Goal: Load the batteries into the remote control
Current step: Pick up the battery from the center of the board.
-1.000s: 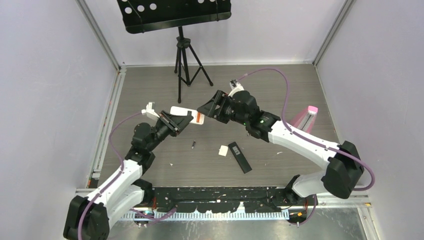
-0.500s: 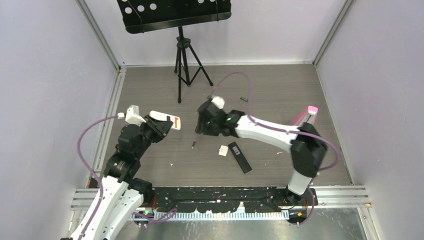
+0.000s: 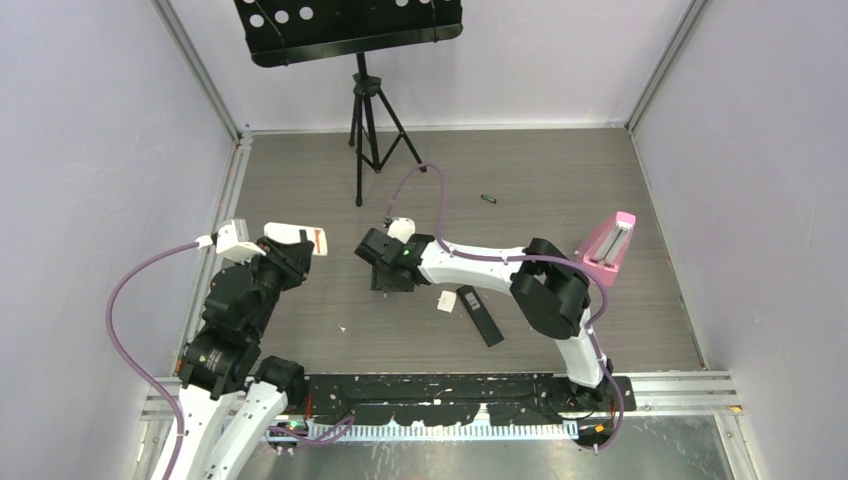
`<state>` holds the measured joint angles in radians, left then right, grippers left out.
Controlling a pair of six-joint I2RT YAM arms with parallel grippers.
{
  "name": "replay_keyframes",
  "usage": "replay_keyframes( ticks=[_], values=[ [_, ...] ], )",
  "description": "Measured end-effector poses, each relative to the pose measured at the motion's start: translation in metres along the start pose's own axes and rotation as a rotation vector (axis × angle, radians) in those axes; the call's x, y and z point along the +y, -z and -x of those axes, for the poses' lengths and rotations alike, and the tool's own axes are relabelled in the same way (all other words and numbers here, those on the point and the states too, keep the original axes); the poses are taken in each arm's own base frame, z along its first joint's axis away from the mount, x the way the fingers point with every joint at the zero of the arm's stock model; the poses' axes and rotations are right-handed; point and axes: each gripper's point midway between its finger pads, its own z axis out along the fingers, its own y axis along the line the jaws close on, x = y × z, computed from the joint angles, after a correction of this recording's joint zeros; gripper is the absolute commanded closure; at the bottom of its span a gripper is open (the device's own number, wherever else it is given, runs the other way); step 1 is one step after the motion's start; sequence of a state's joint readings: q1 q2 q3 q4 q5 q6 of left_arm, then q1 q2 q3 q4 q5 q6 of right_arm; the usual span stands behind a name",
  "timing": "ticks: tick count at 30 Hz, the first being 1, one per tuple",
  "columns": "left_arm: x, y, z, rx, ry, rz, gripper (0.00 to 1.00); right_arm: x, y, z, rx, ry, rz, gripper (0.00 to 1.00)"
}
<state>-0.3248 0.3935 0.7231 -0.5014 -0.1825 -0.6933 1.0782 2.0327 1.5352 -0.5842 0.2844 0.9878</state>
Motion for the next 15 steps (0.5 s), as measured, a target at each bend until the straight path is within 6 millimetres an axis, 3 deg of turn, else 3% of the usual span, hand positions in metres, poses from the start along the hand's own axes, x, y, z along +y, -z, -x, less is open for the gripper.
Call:
replay_keyframes(
  ticks=[9, 13, 15],
  values=[
    [0.014, 0.008, 0.004, -0.032, -0.026, 0.055, 1.0, -0.014, -0.029, 0.0, -0.036, 0.023, -0.103, 0.61],
    [0.017, 0.008, 0.005, -0.037, -0.028, 0.068, 1.0, -0.014, -0.029, 0.002, -0.045, 0.033, -0.107, 0.77],
    [0.017, 0.008, 0.005, -0.039, -0.028, 0.07, 1.0, -0.016, -0.028, 0.001, -0.04, 0.037, -0.114, 0.81]
  ],
)
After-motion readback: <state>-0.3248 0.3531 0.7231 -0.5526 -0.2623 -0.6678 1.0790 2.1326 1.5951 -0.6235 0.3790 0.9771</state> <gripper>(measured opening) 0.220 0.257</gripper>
